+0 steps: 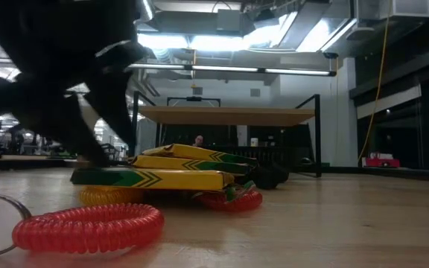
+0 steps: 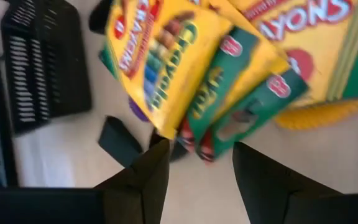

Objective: Pick & Place Office Desk Supplies
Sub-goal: Put the top crayon box into the green basket

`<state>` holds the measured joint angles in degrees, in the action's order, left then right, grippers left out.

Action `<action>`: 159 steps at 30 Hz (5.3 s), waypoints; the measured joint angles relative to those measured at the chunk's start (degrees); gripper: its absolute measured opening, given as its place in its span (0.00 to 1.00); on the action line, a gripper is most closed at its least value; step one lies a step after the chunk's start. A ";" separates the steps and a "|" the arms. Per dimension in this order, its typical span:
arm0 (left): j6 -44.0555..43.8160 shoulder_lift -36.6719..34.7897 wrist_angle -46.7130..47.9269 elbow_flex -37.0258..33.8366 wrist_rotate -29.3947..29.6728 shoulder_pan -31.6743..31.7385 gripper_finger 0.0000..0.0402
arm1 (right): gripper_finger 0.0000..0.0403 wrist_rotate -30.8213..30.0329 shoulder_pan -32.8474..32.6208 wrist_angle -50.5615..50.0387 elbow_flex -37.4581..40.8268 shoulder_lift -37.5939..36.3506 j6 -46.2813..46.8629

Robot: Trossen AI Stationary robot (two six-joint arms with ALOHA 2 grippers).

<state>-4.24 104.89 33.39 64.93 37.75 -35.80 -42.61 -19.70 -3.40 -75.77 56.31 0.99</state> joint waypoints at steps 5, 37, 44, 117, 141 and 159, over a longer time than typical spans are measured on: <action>1.03 0.06 -1.46 0.00 -1.27 1.88 0.43 | 0.57 0.00 0.02 0.56 0.00 -0.02 -0.11; -1.70 -0.32 -2.83 -3.78 -4.78 -0.09 0.43 | 0.57 0.02 0.00 1.66 0.05 1.12 1.55; -0.49 0.72 -7.12 -3.74 -4.38 1.48 0.43 | 0.57 0.02 0.01 2.37 0.06 1.20 1.55; 6.40 1.83 -4.51 -0.70 3.17 1.17 0.34 | 0.57 6.10 0.00 7.04 0.04 1.33 -4.02; 10.71 1.57 -12.83 -0.41 1.31 2.91 0.37 | 0.57 6.35 0.00 6.80 0.04 1.37 -4.04; -49.79 -18.46 -5.16 0.74 -2.63 12.88 0.37 | 0.57 17.13 -2.54 -46.57 5.22 7.85 59.11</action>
<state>-54.03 86.43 28.23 65.67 35.12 -22.92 -25.48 -22.24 -49.97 -70.55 64.16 60.10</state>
